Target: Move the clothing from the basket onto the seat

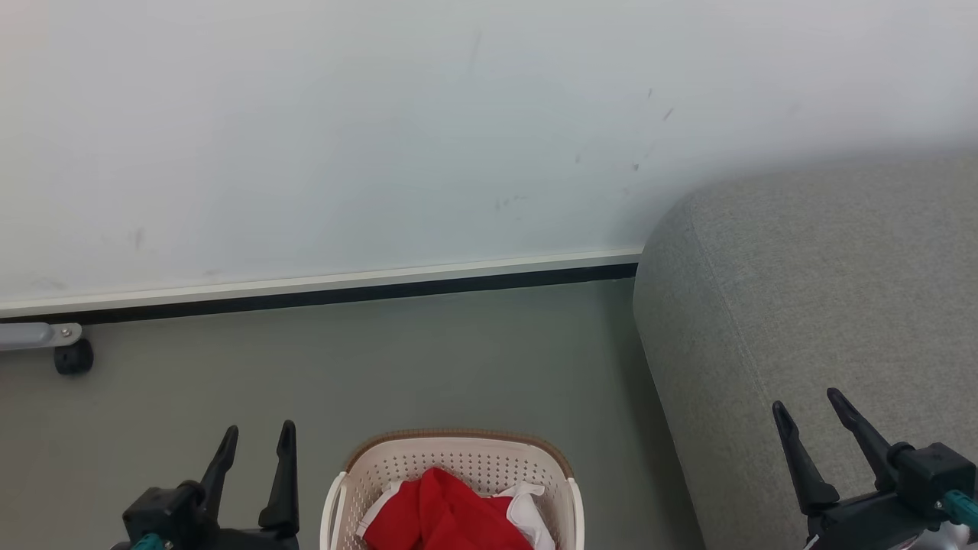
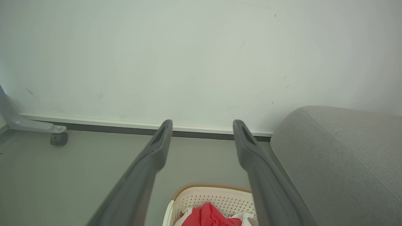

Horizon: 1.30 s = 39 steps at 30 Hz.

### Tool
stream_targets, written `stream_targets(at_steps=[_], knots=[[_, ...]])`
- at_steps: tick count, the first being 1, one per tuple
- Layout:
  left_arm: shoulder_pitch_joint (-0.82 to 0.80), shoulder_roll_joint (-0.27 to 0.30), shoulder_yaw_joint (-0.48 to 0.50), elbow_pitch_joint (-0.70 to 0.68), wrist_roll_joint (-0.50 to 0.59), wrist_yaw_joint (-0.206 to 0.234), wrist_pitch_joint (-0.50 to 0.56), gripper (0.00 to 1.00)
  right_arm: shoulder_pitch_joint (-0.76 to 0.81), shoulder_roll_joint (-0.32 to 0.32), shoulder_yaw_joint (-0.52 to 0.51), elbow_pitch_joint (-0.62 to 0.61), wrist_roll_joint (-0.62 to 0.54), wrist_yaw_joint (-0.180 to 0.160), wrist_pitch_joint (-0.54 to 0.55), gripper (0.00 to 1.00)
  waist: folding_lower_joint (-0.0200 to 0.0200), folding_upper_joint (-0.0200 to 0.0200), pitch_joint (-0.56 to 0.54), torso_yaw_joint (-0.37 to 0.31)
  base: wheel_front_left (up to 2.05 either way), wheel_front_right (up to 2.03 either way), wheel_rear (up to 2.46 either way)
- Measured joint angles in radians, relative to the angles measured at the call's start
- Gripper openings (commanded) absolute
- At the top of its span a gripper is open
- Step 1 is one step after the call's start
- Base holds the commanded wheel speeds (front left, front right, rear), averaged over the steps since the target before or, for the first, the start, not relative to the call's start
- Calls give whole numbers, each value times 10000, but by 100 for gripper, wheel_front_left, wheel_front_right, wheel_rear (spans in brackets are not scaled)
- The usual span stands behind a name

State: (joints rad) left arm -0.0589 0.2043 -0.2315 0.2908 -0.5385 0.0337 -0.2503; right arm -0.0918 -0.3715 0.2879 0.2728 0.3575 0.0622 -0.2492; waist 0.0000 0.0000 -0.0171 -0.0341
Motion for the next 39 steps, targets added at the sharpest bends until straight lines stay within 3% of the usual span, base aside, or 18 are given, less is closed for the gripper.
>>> stream_targets(at_steps=[23, 39], knots=[[5, -125, 209, 98, 6, -259, -21, 100, -25, 35, -236, -15, 29, 171, 0, 100, 0, 0, 156, 26, 0, 0, 0], [-536, -399, 48, -608, 171, -159, -23, 100, -374, -349, -754, -1210, 13, 174, -2, 100, 1, 1, 1983, 34, 0, 0, 0]])
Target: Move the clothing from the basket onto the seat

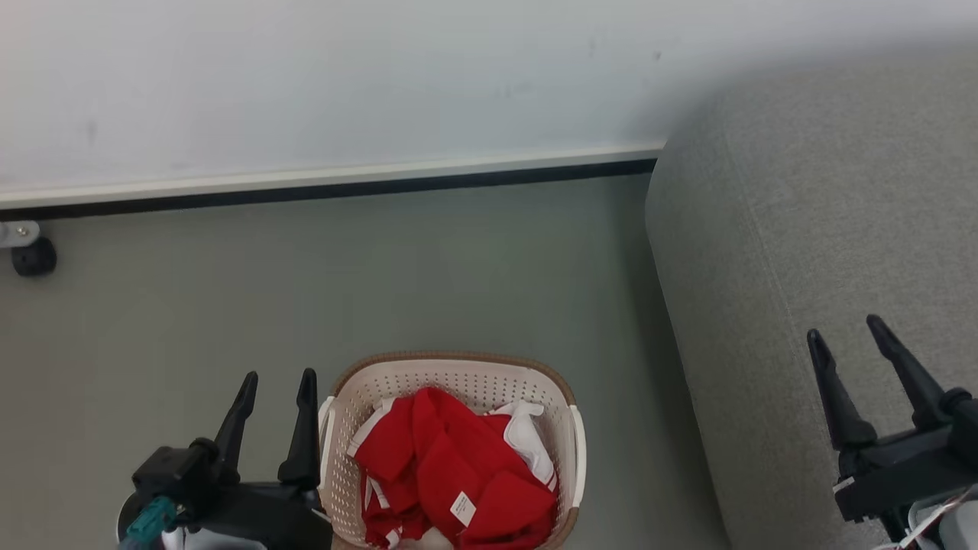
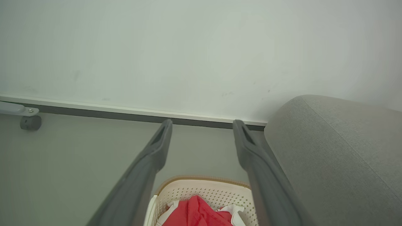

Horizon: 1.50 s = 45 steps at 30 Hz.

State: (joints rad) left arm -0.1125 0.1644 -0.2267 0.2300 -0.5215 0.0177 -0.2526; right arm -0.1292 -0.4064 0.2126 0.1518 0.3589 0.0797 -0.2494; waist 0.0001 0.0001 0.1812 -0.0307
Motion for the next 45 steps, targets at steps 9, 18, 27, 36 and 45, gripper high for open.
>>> stream_targets(at_steps=[9, 18, 27, 36, 45], knots=[[-1172, -123, -343, -213, 397, 0, 146, 100, -703, -263, -458, -805, -4, 12, -35, 100, 2, 0, 1296, -24, 0, 0, 0], [-2372, -332, -742, -174, 702, 59, 594, 100, -1260, -393, -591, -1432, -105, 86, -71, 100, 2, 0, 2482, -40, 0, 0, 0], [-3668, -500, -1141, 207, 1070, 176, 1325, 100, -2084, -487, -815, -2031, -205, 102, -73, 100, 2, 1, 3819, -49, 0, 0, 0], [-4766, -934, -1812, 1406, 1459, 272, 2360, 100, -2783, -575, -1078, -2268, -205, 173, -73, 100, 2, 1, 5084, -85, 0, 0, 0], [-5224, -1122, -2203, 2880, 1430, 479, 3093, 100, -2926, -512, -1085, -2107, -207, 259, -73, 100, 0, 1, 5758, -159, 0, 0, 0]])
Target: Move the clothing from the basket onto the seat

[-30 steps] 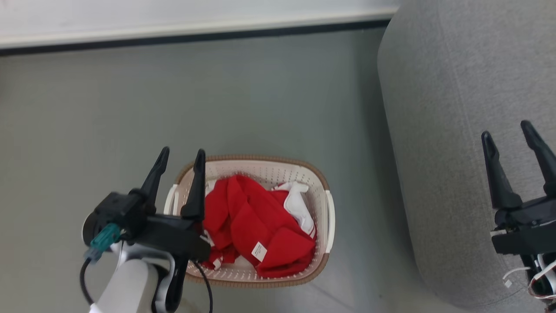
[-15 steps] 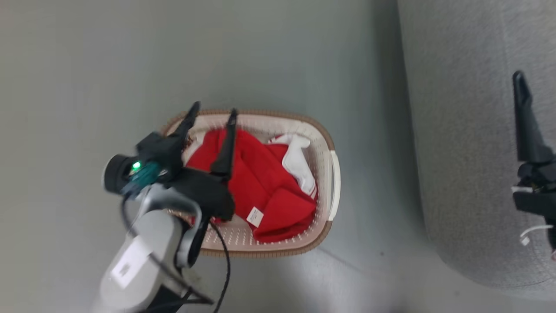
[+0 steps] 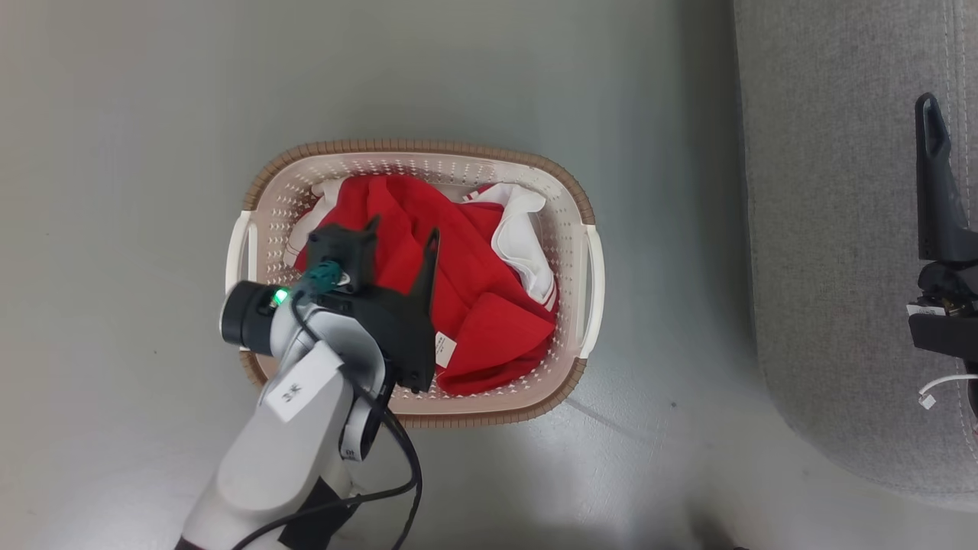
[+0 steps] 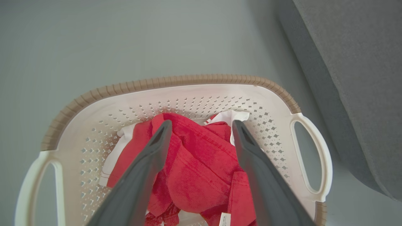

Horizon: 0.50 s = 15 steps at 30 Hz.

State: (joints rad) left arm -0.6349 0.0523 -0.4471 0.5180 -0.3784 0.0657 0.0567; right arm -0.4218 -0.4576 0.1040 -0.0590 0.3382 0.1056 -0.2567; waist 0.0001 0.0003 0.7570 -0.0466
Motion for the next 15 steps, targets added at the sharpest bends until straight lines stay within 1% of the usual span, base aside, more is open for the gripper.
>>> stream_targets(at_steps=[3, 7, 12, 15], knots=[[-30, -33, -128, 263, -25, 50, 173, 100, -33, 33, 2, 13, -4, 0, 0, 100, 0, 0, 37, -20, 0, 0, 0], [-31, -98, -433, 792, -428, 63, 617, 100, -157, 67, 2, 29, -42, 4, 0, 100, -1, -1, 114, -67, 0, 0, 0], [-48, -96, -761, 1197, -648, 71, 965, 100, -225, 100, 29, 19, -44, 17, 0, 100, 0, -2, 269, -139, 0, 0, 0], [-103, -86, -1083, 1244, -980, 140, 1060, 100, -393, 144, 90, 8, -44, 92, 0, 100, -1, -2, 379, -219, 0, 0, 0]])
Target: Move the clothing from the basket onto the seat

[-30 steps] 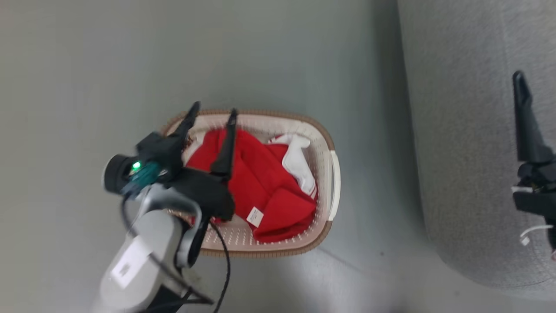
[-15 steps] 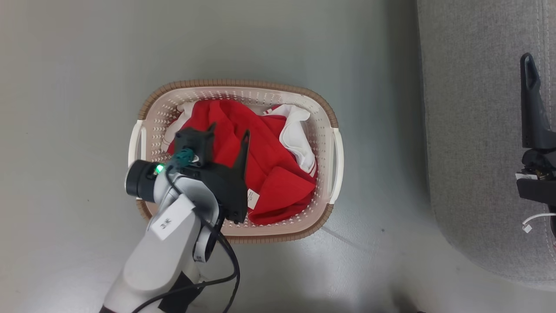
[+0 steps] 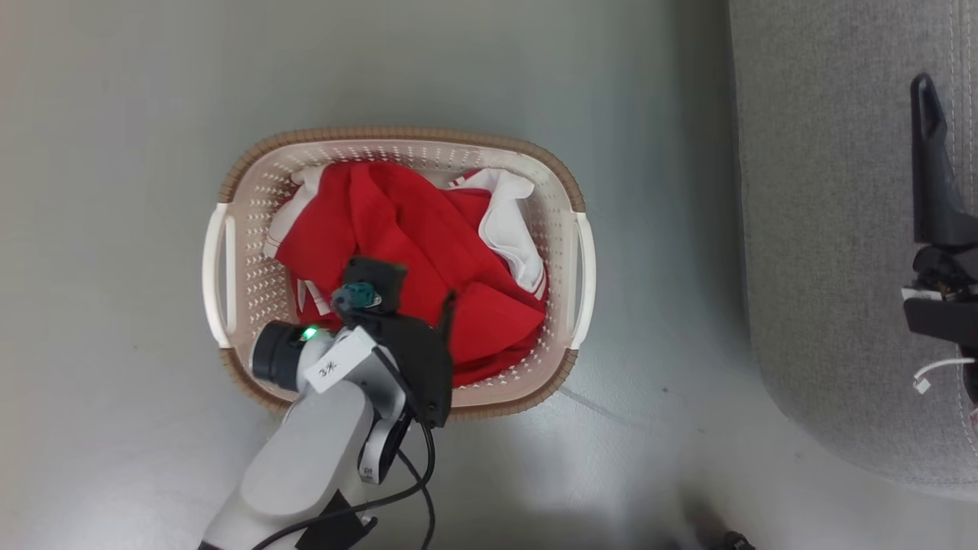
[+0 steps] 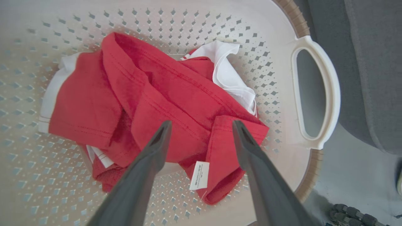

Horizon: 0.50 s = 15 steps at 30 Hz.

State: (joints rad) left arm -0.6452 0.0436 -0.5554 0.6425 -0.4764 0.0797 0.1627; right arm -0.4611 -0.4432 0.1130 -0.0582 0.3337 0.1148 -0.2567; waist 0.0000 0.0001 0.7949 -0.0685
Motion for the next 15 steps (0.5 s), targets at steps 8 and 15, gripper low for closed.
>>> stream_targets(at_steps=[8, 15], knots=[[-92, 2, -907, -4, -1116, -6, 401, 100, -105, 4, -21, 121, 0, 13, -2, 100, 0, 0, 279, -236, 0, 0, 0], [-144, 8, -1158, 290, -1647, 84, 568, 100, -161, 0, -77, 90, 0, 46, -2, 100, -1, 0, 439, -295, 0, 0, 0]])
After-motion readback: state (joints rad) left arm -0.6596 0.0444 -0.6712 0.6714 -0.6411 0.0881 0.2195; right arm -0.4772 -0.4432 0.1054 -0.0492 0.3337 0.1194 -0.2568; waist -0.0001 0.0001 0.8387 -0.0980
